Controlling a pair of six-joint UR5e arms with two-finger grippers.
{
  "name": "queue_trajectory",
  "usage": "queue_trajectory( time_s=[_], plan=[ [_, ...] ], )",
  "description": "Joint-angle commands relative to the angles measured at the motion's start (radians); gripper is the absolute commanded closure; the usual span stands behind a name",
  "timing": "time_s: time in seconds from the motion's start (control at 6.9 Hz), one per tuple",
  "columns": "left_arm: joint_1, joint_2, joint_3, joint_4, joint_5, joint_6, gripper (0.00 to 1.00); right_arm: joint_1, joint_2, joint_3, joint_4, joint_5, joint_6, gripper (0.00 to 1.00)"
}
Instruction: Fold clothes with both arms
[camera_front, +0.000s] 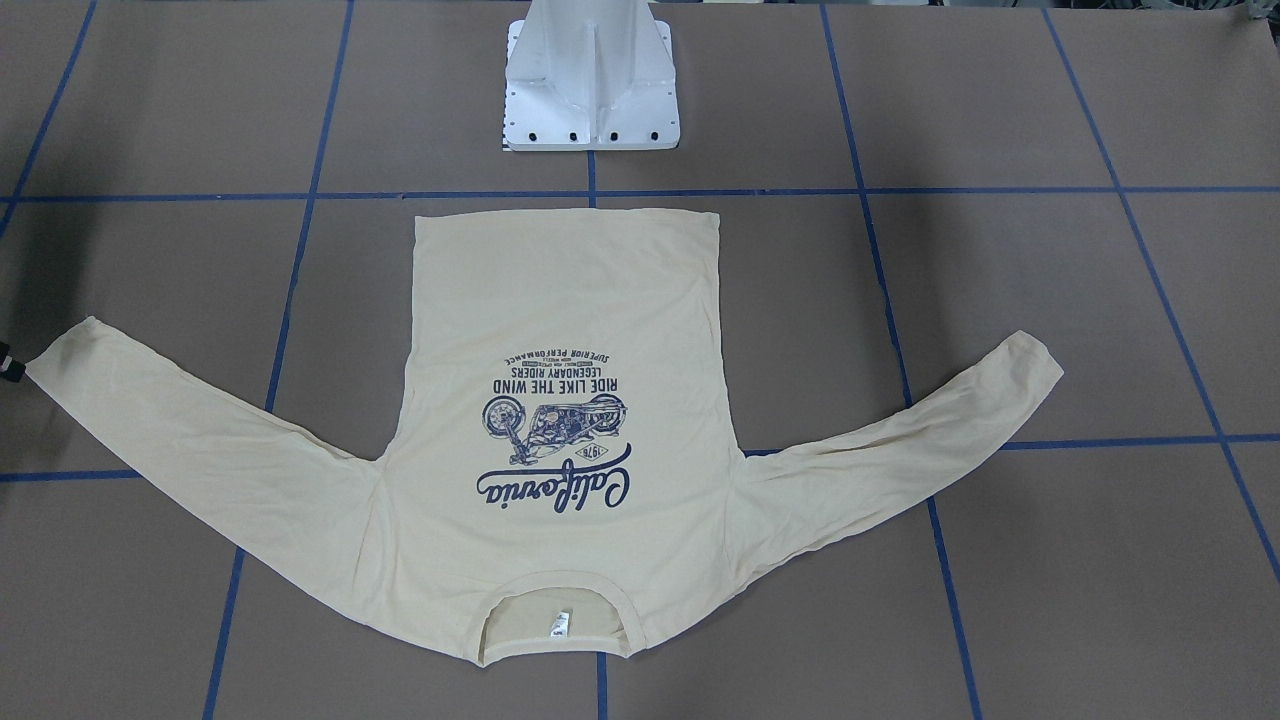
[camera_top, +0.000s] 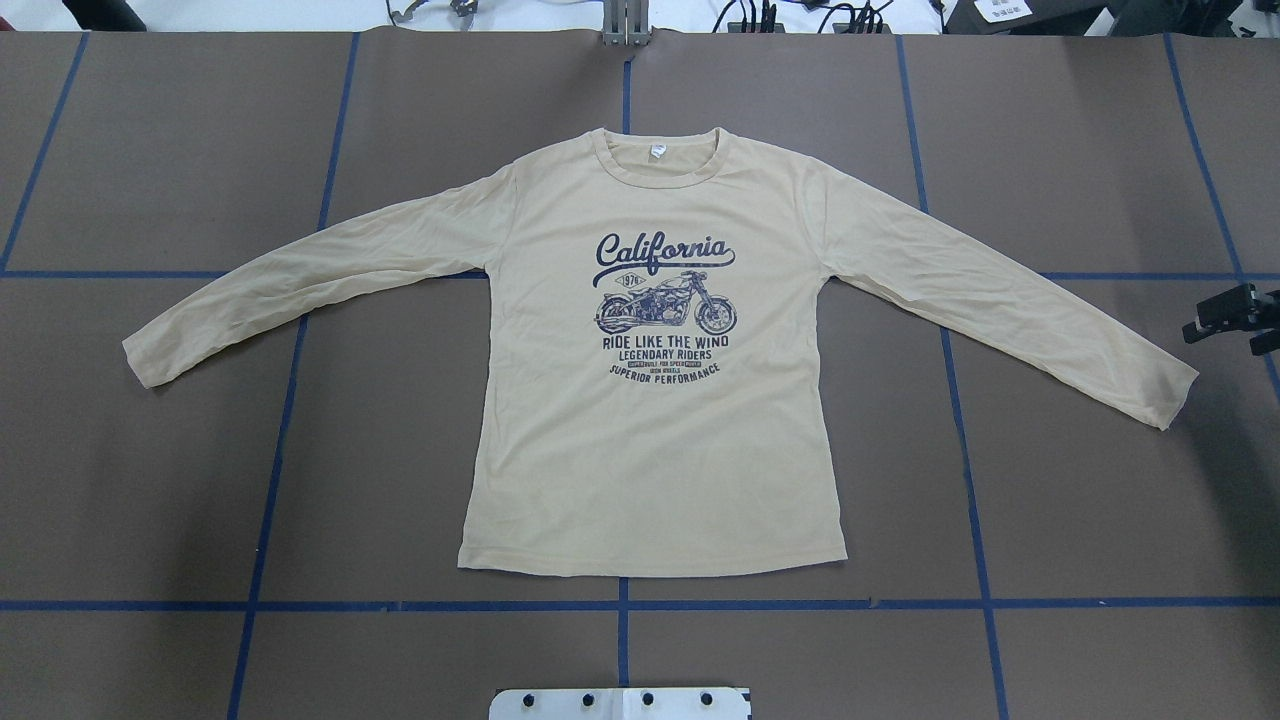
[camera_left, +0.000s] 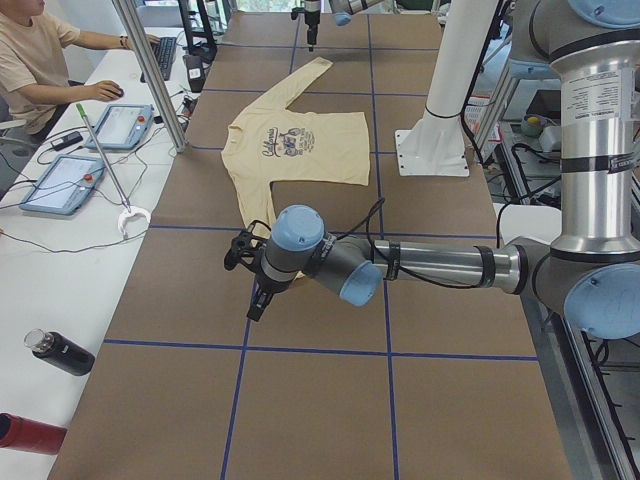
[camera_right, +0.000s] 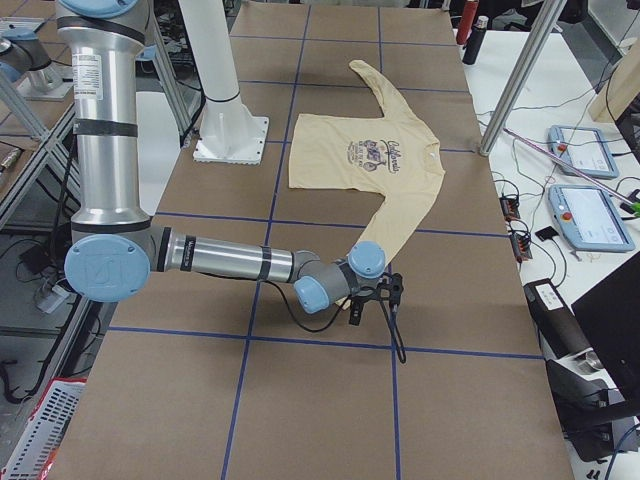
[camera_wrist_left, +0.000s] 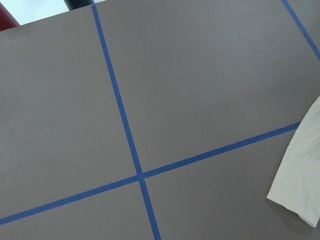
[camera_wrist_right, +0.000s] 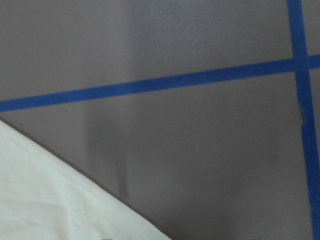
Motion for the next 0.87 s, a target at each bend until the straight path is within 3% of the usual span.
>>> queue_trajectory(
  time_s=[0.0, 0.58, 0.72],
  plan=[
    [0.000, -0.001, 0.003, 0.000, 0.000, 0.000, 0.00, -0.028, -0.026, -0.008, 0.077, 0.001, 0.014, 0.07],
    [0.000, -0.001, 0.005, 0.000, 0.000, 0.000, 0.00, -0.042, -0.015, -0.031, 0.080, -0.001, 0.025, 0.12],
    [0.000, -0.002, 0.006, -0.002, 0.000, 0.001, 0.00, -0.047, -0.012, -0.031, 0.078, -0.007, 0.025, 0.21]
  ],
)
